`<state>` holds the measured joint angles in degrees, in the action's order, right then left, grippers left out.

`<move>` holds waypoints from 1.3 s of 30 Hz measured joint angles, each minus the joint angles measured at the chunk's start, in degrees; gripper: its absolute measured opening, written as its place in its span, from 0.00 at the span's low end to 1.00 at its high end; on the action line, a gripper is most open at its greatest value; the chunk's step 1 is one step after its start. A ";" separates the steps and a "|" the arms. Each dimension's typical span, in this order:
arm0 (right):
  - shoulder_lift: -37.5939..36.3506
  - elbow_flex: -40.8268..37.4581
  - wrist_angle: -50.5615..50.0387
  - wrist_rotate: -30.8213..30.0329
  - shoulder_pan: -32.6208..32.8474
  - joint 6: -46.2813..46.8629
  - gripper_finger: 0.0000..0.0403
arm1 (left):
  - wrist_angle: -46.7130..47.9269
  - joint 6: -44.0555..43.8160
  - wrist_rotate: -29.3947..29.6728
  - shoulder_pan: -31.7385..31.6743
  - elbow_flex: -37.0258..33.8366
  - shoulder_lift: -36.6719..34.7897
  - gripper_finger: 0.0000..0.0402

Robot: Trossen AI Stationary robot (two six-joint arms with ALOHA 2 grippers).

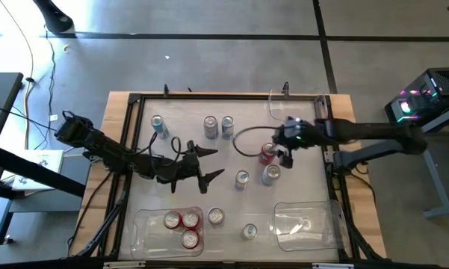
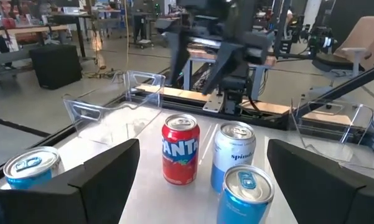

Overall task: Sort soda cans
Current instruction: Put the orange soda can into the bottom left transparent bin

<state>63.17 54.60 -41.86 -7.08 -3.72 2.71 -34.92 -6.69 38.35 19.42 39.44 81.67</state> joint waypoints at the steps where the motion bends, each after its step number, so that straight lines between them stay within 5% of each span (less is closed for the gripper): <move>1: 1.54 0.41 -0.46 0.46 -0.93 -0.50 0.74 | 0.48 -0.35 0.00 0.00 0.00 0.00 0.87; 6: 7.65 0.62 -0.69 3.96 -4.61 -1.29 0.83 | 2.85 -2.31 -0.04 0.00 0.00 -0.02 0.87; 15: 14.57 0.71 -0.61 8.21 -6.81 -1.16 0.84 | 4.18 -3.68 -0.06 0.00 0.00 -0.02 0.87; 26: 17.73 1.93 -0.50 6.95 -6.86 -1.21 0.70 | 4.35 -3.68 1.78 0.60 0.00 -0.32 0.87; 33: 20.67 15.93 -0.74 2.48 -5.86 -0.16 0.70 | 12.57 -3.18 7.98 4.92 2.51 -7.47 0.87; 39: 32.89 34.09 -5.52 5.15 -2.60 -2.64 0.70 | 29.11 -10.85 12.95 9.06 4.52 -16.71 0.87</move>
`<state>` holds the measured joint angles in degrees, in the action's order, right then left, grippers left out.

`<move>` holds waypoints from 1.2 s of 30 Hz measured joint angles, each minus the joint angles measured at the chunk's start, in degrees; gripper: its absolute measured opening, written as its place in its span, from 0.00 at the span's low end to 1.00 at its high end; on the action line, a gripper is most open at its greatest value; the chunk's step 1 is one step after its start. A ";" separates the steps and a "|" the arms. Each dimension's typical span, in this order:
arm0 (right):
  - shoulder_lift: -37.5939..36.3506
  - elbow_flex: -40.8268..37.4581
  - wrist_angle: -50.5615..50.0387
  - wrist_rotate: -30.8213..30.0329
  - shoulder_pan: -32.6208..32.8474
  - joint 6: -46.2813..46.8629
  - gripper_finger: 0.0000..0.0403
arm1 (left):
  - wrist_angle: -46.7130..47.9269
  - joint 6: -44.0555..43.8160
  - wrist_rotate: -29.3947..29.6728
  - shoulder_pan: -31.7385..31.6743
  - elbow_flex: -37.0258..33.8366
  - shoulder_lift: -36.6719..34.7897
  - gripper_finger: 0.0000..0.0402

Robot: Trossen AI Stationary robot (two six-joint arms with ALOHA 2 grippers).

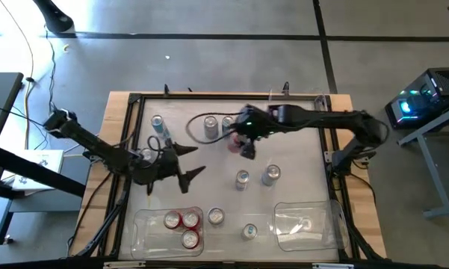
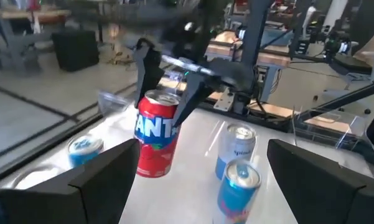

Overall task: Sort soda cans
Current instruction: Put the orange soda can into the bottom left transparent bin

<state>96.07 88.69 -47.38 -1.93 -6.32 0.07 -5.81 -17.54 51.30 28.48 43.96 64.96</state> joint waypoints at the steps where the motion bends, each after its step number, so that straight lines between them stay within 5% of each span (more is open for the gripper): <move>1: 2.67 3.01 -0.98 0.79 0.76 -0.62 0.70 | 2.70 -1.99 0.69 0.58 0.02 -1.21 0.87; 16: 32.67 34.07 -4.80 9.29 9.11 -5.49 0.70 | 40.68 -37.41 -2.56 9.00 0.05 -5.46 0.87; 22: 37.38 36.67 -3.29 9.42 8.74 -6.41 0.70 | 48.79 -47.26 -2.86 10.83 0.05 -5.39 0.87; 29: 38.56 36.71 -0.80 9.50 8.56 -8.32 0.71 | 49.29 -48.26 -2.78 11.02 0.05 -5.39 0.87; 36: 38.21 36.32 2.66 9.48 8.56 -8.66 0.96 | 49.23 -48.37 -2.74 11.00 0.05 -5.39 0.87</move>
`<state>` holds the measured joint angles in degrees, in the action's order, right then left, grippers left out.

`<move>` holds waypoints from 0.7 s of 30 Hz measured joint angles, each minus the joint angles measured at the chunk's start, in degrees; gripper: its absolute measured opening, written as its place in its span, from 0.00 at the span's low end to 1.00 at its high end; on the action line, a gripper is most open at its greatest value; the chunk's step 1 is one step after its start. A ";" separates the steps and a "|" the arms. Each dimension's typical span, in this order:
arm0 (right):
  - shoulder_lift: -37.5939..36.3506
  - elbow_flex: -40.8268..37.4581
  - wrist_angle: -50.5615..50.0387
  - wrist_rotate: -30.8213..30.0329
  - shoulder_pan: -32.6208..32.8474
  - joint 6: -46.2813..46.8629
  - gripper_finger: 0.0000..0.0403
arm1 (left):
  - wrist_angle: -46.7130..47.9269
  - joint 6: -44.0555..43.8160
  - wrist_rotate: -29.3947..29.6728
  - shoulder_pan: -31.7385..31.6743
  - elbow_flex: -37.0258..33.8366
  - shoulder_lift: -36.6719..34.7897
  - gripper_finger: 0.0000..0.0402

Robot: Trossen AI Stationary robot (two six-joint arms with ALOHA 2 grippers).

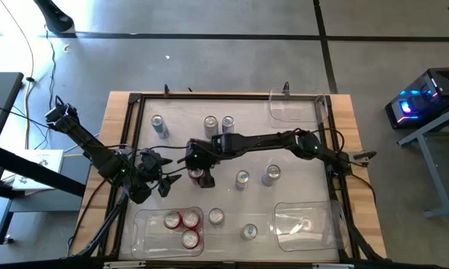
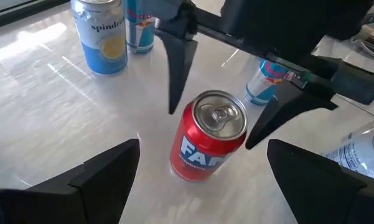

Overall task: Sort soda cans
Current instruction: Put the orange soda can into the bottom left transparent bin

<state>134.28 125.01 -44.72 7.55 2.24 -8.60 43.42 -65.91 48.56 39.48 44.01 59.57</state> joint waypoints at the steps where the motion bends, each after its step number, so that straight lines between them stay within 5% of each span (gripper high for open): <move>1: -0.31 -0.04 0.20 0.00 0.00 -0.01 0.96 | -0.02 0.00 0.04 0.00 0.00 -0.02 0.87; 11: -8.83 -0.26 -0.27 2.60 -1.95 -6.95 0.95 | -0.97 -0.46 0.99 0.11 0.02 1.58 0.87; 21: -19.30 -4.14 -11.04 3.33 -6.89 -12.56 0.95 | -7.81 -0.06 3.97 1.14 0.02 12.51 0.87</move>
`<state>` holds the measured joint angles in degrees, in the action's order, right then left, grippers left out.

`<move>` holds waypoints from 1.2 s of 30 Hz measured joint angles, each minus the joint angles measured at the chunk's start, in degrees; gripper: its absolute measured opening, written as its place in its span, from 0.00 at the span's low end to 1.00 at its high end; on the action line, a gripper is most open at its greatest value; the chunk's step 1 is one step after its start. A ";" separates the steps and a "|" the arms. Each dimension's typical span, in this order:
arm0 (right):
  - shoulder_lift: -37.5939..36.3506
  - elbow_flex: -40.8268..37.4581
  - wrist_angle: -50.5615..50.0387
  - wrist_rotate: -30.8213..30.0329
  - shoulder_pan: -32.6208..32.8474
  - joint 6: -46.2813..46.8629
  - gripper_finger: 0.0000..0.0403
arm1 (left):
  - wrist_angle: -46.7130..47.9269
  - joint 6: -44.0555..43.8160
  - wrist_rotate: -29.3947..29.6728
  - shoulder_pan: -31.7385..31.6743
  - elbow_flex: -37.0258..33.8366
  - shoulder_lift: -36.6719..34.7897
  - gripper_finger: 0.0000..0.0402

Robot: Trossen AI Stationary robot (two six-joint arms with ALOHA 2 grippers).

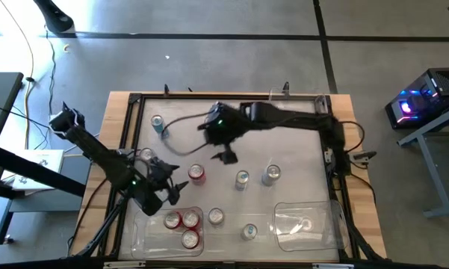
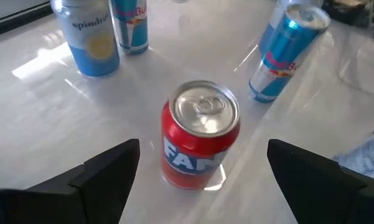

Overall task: Sort soda cans
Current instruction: Put the orange soda can into the bottom left transparent bin

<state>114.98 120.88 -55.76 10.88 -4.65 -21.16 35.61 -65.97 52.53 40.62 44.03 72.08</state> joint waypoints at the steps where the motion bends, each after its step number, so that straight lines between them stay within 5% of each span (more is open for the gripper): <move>1: -2.03 -2.65 0.15 -0.15 -0.88 -0.17 0.95 | -0.89 -0.01 0.53 -0.02 -0.02 1.02 0.87; 6: -16.12 -22.71 7.91 -0.29 -5.31 1.40 0.95 | -4.95 0.02 4.06 -0.11 -0.04 5.14 0.87; 15: -44.93 -59.72 36.56 -1.26 -8.21 10.36 0.95 | -9.73 6.63 7.29 -4.03 -0.04 4.90 0.87; 26: -62.52 -87.57 63.83 -1.34 -3.12 27.81 0.95 | -30.48 46.21 -13.44 -19.88 -0.04 1.56 0.87; 32: -64.17 -93.29 68.65 -4.85 -0.10 32.01 0.95 | -28.47 48.11 -26.15 -25.58 -0.04 1.88 0.87; 36: -63.97 -93.83 67.75 -6.84 1.37 32.21 0.95 | -21.12 42.52 -28.41 -24.92 -0.04 1.31 0.87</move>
<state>51.00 27.05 11.99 4.04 -3.28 11.05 14.49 -23.45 24.12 15.70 43.99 73.39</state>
